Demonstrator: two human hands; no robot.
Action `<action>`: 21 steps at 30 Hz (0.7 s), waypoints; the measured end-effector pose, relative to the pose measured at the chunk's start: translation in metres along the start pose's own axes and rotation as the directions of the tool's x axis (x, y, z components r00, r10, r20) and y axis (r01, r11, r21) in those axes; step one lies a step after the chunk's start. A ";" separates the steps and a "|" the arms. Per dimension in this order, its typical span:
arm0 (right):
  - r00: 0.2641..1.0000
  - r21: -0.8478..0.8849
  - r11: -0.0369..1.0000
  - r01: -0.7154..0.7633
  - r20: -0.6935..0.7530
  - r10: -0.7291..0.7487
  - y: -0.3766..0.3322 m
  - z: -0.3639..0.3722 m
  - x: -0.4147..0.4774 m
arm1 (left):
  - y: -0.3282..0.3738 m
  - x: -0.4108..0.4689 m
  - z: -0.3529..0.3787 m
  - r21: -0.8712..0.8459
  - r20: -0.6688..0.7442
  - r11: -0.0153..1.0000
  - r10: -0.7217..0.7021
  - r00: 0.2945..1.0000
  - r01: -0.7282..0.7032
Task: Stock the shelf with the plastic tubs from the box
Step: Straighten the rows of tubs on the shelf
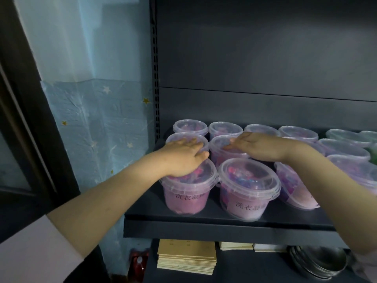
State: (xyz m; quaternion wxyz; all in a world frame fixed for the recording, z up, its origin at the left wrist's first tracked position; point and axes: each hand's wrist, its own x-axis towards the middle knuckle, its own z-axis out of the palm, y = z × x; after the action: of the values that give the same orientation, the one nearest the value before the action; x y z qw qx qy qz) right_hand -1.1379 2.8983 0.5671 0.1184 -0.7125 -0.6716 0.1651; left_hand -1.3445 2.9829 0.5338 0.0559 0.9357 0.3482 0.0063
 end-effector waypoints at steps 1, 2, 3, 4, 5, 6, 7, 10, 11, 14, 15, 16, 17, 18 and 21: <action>1.000 -0.024 1.000 0.009 0.012 -0.008 -0.001 -0.001 0.001 | 0.000 0.000 0.000 -0.001 -0.001 1.000 -0.001 1.000 0.001; 1.000 -0.048 0.999 0.009 0.024 -0.008 -0.001 -0.001 0.003 | 0.000 0.000 0.000 -0.003 -0.003 1.000 -0.001 1.000 0.001; 1.000 -0.073 0.997 0.006 0.030 -0.004 -0.001 -0.002 0.004 | 0.000 -0.001 0.000 -0.009 -0.003 1.000 -0.001 1.000 0.001; 1.000 -0.092 0.996 0.000 0.029 0.003 -0.001 -0.002 0.006 | 0.000 -0.001 -0.001 -0.016 0.000 1.000 -0.003 1.000 0.003; 1.000 -0.104 0.995 -0.004 0.027 0.007 0.000 -0.003 0.008 | 0.000 -0.001 -0.001 -0.023 0.005 1.000 -0.004 1.000 0.004; 1.000 -0.106 0.994 -0.007 0.024 0.009 -0.001 -0.004 0.008 | 0.000 -0.002 -0.001 -0.027 0.009 1.000 -0.004 1.000 0.004; 1.000 -0.099 0.995 -0.005 0.024 0.007 0.000 -0.004 0.009 | 0.000 -0.002 -0.001 -0.030 0.011 1.000 -0.003 1.000 0.004; 0.999 -0.071 0.997 -0.004 0.035 0.006 0.005 -0.005 0.008 | 0.000 -0.001 -0.001 -0.036 0.014 0.999 -0.006 1.000 0.007; 0.999 -0.078 0.997 -0.008 0.031 0.010 0.005 -0.004 0.008 | 0.000 -0.001 0.000 -0.035 0.014 0.999 -0.007 1.000 0.008; 1.000 -0.124 0.992 0.006 0.015 -0.004 0.006 0.001 0.011 | -0.001 0.000 0.001 -0.034 0.009 0.999 -0.009 1.000 0.010; 1.000 -0.141 0.990 0.007 0.015 -0.005 0.006 0.003 0.012 | -0.001 0.000 0.001 -0.037 0.008 0.999 -0.011 1.000 0.011; 1.000 -0.150 0.989 0.002 0.016 0.000 0.005 0.003 0.013 | -0.002 0.000 0.001 -0.040 0.008 0.999 -0.012 1.000 0.012; 1.000 -0.151 0.989 -0.003 0.020 0.006 0.005 0.003 0.013 | -0.002 0.001 0.001 -0.042 0.008 0.999 -0.013 1.000 0.013; 1.000 -0.149 0.989 -0.005 0.018 0.008 0.004 0.001 0.013 | -0.003 0.001 0.002 -0.042 0.009 0.999 -0.013 1.000 0.014; 0.999 -0.143 0.990 0.001 0.036 0.004 0.007 -0.005 0.016 | -0.004 0.002 0.003 -0.046 0.009 0.999 -0.011 1.000 0.012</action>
State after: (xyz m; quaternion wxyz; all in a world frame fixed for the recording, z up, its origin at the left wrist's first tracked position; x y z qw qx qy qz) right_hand -1.1284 2.9136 0.5680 0.0545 -0.7166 -0.6832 0.1296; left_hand -1.3453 2.9870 0.5305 0.0792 0.9322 0.3531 0.0099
